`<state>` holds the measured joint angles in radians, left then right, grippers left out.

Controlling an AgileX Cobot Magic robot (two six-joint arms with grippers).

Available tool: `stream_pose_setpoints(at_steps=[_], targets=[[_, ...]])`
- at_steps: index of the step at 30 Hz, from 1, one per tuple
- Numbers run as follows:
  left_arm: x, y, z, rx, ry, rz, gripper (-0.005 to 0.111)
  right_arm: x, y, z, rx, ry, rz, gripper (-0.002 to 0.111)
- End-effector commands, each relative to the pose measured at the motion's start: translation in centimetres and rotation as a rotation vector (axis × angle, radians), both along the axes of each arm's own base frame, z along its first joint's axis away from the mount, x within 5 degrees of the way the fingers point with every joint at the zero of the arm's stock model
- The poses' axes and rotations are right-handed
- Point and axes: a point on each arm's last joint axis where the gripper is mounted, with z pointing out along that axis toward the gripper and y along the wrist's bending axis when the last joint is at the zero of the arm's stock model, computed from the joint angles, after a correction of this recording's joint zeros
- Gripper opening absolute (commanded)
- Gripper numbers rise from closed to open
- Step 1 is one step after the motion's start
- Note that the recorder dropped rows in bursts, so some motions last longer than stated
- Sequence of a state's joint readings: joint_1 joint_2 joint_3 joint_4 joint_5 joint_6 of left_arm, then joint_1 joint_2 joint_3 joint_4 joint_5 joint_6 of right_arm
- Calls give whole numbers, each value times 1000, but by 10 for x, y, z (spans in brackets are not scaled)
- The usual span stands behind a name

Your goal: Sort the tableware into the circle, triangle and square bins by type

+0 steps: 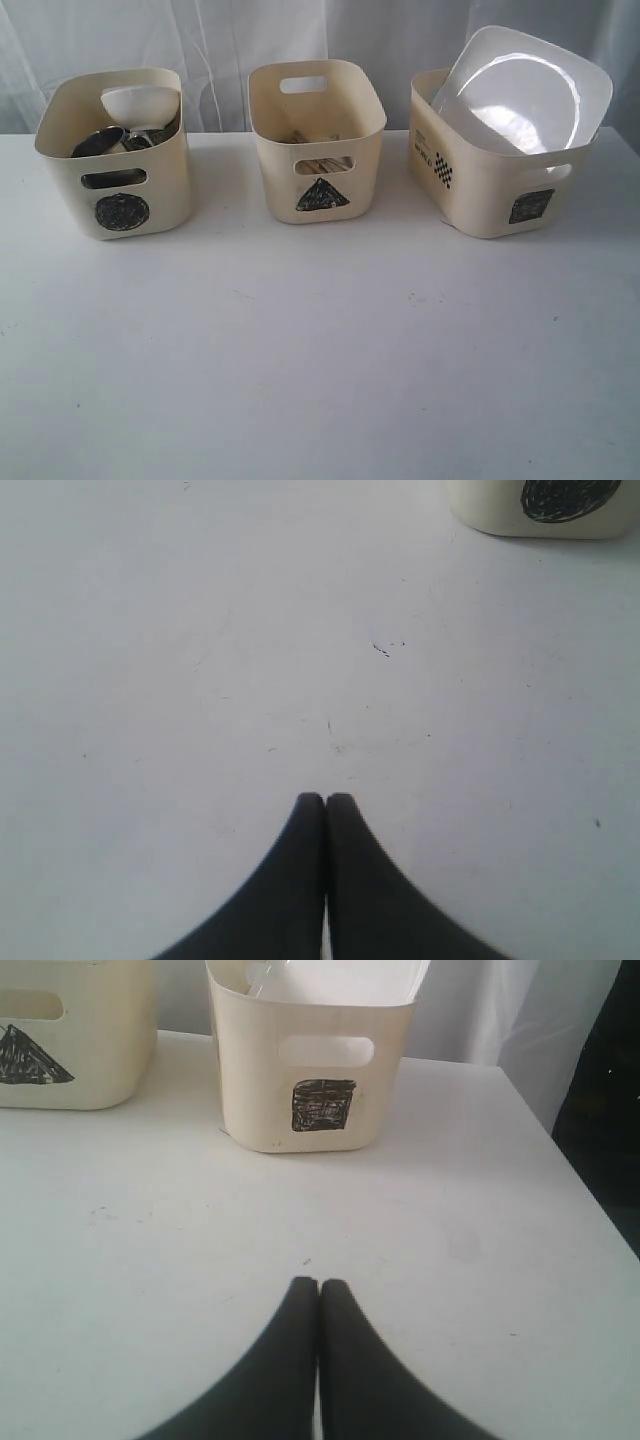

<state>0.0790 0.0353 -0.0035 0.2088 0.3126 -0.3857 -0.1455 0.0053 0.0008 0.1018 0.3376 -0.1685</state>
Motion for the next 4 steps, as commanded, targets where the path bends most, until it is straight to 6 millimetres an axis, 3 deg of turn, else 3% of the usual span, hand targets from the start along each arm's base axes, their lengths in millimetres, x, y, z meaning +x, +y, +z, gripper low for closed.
stream_pose_setpoints(at_steps=[1,4], targets=[[-1,0,-2,1,12,5,0,0,0,1,-13,-7,-3,0],[-1,0,-2,1,12,5,0,0,0,1,-13,-7,-3,0]])
